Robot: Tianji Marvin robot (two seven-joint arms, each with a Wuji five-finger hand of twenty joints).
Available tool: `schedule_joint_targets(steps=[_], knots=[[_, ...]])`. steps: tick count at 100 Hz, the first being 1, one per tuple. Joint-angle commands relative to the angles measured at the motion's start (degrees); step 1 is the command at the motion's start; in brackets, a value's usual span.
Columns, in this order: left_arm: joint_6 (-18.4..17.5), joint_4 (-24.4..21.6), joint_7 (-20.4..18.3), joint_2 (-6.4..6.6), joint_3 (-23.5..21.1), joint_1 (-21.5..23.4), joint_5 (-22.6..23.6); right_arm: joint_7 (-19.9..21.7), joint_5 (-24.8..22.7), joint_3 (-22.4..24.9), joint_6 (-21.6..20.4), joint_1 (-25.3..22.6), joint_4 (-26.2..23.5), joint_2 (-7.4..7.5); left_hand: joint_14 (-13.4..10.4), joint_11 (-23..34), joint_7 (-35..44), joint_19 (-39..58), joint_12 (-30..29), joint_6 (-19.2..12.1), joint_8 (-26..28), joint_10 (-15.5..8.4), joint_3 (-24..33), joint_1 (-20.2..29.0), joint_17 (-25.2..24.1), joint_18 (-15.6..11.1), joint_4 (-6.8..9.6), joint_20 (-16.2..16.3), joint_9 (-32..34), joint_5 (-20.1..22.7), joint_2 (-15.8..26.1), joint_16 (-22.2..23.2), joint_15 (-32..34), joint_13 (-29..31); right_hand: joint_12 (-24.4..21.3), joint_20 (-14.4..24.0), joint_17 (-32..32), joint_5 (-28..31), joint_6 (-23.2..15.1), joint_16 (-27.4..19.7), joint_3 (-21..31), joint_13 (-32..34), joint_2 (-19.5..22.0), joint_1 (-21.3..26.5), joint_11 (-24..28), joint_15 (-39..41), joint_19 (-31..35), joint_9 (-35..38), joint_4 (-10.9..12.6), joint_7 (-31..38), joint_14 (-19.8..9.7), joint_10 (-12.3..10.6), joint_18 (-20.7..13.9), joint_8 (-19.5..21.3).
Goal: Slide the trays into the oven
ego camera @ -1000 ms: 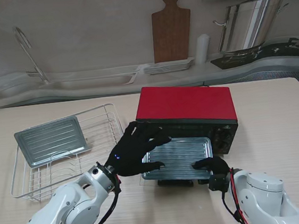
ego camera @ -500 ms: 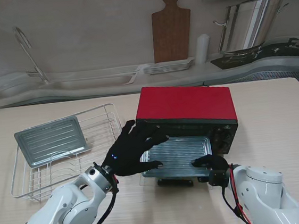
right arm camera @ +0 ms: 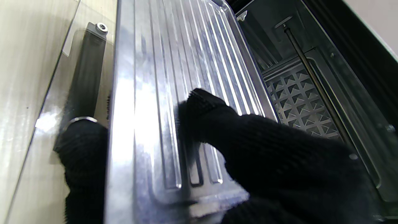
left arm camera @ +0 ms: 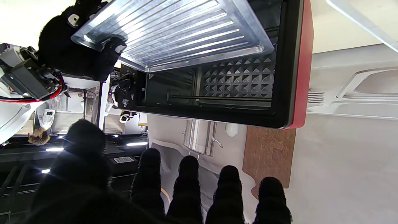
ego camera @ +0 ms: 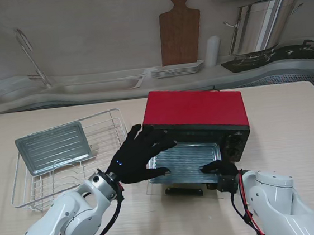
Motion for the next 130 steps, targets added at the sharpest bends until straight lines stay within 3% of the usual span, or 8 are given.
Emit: schedule_joint_targets(steps=[1,95,130], knots=[[-0.12,-0.63,-1.32,-0.15,0.05,0.08,-0.09,1.12,-0.14,-0.03,0.19,-0.31,-0.62,-0.52,-1.24,0.21,0.3,-2.3,-0.73,-1.08,0.73,-1.41,-1.19,-0.68,-0.61,-1.17,0.26,-0.67,-1.03,-0.83,2.37,-0.13,0.63,0.01,-0.33,0.84,3.03,1.22,-5.49,1.66,5.07,4.99,3.07,5.59,1.75,4.56,3.63,-0.6,2.17,7.64,4.71,2.31,-3.71,1.16],[-0.51,1.07,-1.28,-0.35,1.24,-2.4,-1.48,1.83,3.77,1.83,4.84,1.39,0.31,-1.0,-1.3,0.16,0.07,-2.4,-0.74,-1.01,0.75,-1.43,-1.46,-0.57,-0.69,-1.17,0.31,-0.91,-1.05,-0.74,2.42,-0.17,0.63,0.02,0.08,1.08,3.11,0.93,-5.27,1.92,4.98,4.75,3.2,5.62,2.01,5.24,4.3,-0.87,2.35,7.92,4.98,2.57,-4.0,0.91],[-0.51,0.49,-1.62,-0.32,0.32,-2.06,-1.37,1.48,2.8,0.81,3.59,2.26,1.16,-1.03,-1.39,0.18,0.13,-2.4,-0.74,-1.0,0.78,-1.49,-1.5,-0.62,-0.72,-1.19,0.3,-0.93,-1.06,-0.67,2.49,-0.17,0.63,0.06,0.26,1.21,2.84,0.99,-5.71,2.04,4.79,4.55,3.36,5.61,2.21,5.58,4.49,-1.02,2.26,8.14,4.66,2.2,-4.49,0.99]])
